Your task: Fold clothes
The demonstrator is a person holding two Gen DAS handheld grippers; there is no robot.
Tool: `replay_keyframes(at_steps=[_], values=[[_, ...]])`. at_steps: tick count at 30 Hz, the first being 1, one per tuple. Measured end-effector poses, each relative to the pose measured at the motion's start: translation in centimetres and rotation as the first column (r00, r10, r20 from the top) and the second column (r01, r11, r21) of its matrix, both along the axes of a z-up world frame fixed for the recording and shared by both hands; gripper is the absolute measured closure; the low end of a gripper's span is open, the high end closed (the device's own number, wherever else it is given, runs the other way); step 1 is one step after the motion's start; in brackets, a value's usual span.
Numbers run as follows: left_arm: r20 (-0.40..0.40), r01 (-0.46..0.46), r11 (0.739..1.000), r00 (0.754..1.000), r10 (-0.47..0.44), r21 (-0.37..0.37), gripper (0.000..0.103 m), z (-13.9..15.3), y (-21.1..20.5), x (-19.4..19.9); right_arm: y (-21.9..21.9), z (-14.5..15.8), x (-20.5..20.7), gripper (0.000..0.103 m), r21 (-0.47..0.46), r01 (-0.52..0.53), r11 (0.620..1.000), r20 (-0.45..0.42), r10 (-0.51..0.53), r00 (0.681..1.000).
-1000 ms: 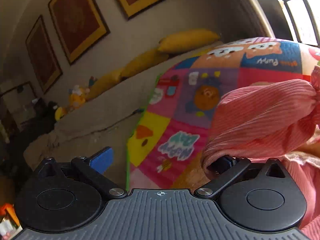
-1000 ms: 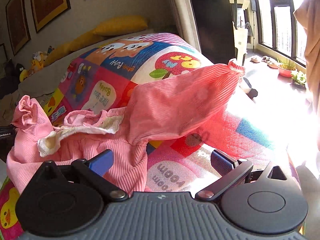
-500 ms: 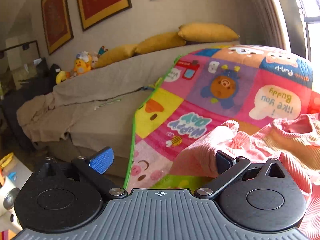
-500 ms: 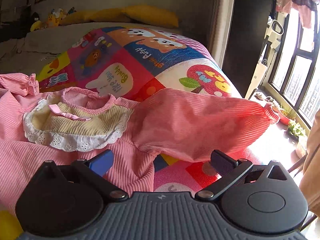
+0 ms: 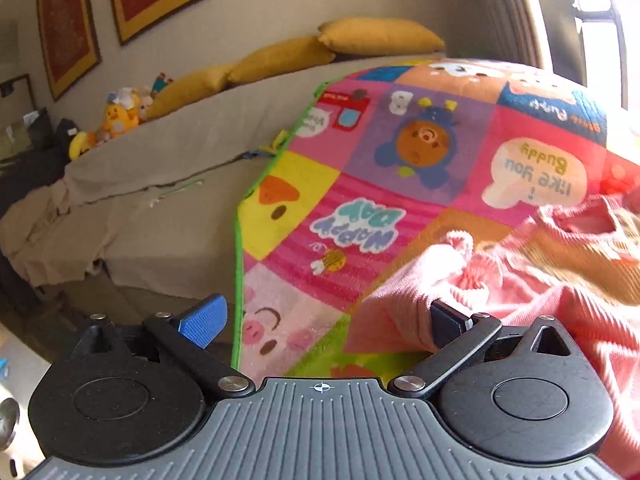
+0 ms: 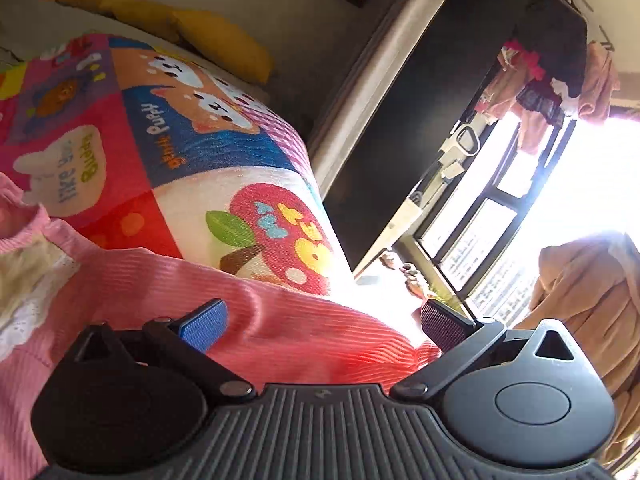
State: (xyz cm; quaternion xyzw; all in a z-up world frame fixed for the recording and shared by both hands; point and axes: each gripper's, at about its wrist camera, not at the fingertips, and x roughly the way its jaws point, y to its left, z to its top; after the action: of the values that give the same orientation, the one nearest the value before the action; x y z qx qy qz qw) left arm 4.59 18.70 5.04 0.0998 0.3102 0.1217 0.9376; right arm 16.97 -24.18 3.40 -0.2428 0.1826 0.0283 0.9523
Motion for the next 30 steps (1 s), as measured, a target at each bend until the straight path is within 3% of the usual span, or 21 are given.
replay_keyframes(at_steps=[3,6,10,12,14,15,17,19,21,23,25,28,30], values=[[-0.074,-0.015,1.000,0.997,0.015,-0.005,0.000,-1.3,1.2,-2.0,-1.2,0.8,-5.5,0.000,0.066,-0.143,0.987,-0.104,0.150,0.983],[-0.104,-0.026,0.999,0.994,0.021,-0.046,0.000,-1.8,2.3,-4.2,-1.0,0.5,-10.8,0.000,0.079,-0.262,0.962,-0.188,0.272,0.944],[-0.118,0.066,0.987,0.989,-0.084,-0.148,0.000,-1.0,3.0,-6.7,0.2,-0.3,-16.4,0.000,0.066,-0.416,0.907,-0.271,0.418,0.867],[-0.088,0.105,0.967,0.988,-0.128,-0.232,0.000,-0.1,3.6,-8.0,1.6,-1.3,-17.8,0.000,0.057,-0.472,0.880,-0.312,0.465,0.829],[-0.030,0.140,0.929,0.987,-0.160,-0.341,0.000,1.0,4.2,-9.4,2.9,-2.4,-19.1,0.000,0.047,-0.522,0.851,-0.351,0.503,0.789],[-0.008,0.167,0.923,0.984,-0.181,-0.346,0.000,1.5,3.4,-9.9,3.6,-3.2,-19.2,0.000,0.025,-0.532,0.846,-0.365,0.503,0.783],[0.026,0.227,0.922,0.973,-0.231,-0.313,0.000,2.5,1.0,-10.9,4.9,-4.5,-18.8,0.000,-0.014,-0.543,0.839,-0.384,0.497,0.778],[0.059,0.286,0.917,0.958,-0.281,-0.279,0.000,3.5,-1.4,-11.8,5.7,-4.3,-18.0,0.000,-0.027,-0.534,0.845,-0.335,0.496,0.801],[0.089,0.343,0.908,0.939,-0.331,-0.242,0.000,4.4,-3.8,-12.7,6.1,-2.8,-16.0,0.000,-0.041,-0.453,0.891,-0.228,0.433,0.872],[0.096,0.431,0.890,0.902,-0.421,-0.146,0.000,4.5,-7.8,-13.4,5.7,-0.5,-13.3,0.000,0.041,-0.356,0.933,-0.135,0.359,0.924],[0.074,0.518,0.854,0.855,-0.514,-0.051,0.000,3.7,-11.9,-13.8,5.0,1.4,-11.7,0.000,0.144,-0.301,0.943,-0.106,0.317,0.942],[-0.048,0.587,0.803,0.809,-0.586,0.106,0.000,0.2,-16.8,-13.2,4.3,3.1,-10.9,0.000,0.238,-0.283,0.929,-0.089,0.311,0.946],[-0.130,0.611,0.766,0.792,-0.597,0.202,0.000,-2.2,-19.4,-12.3,4.4,2.8,-11.7,0.000,0.198,-0.317,0.928,-0.091,0.339,0.936]])
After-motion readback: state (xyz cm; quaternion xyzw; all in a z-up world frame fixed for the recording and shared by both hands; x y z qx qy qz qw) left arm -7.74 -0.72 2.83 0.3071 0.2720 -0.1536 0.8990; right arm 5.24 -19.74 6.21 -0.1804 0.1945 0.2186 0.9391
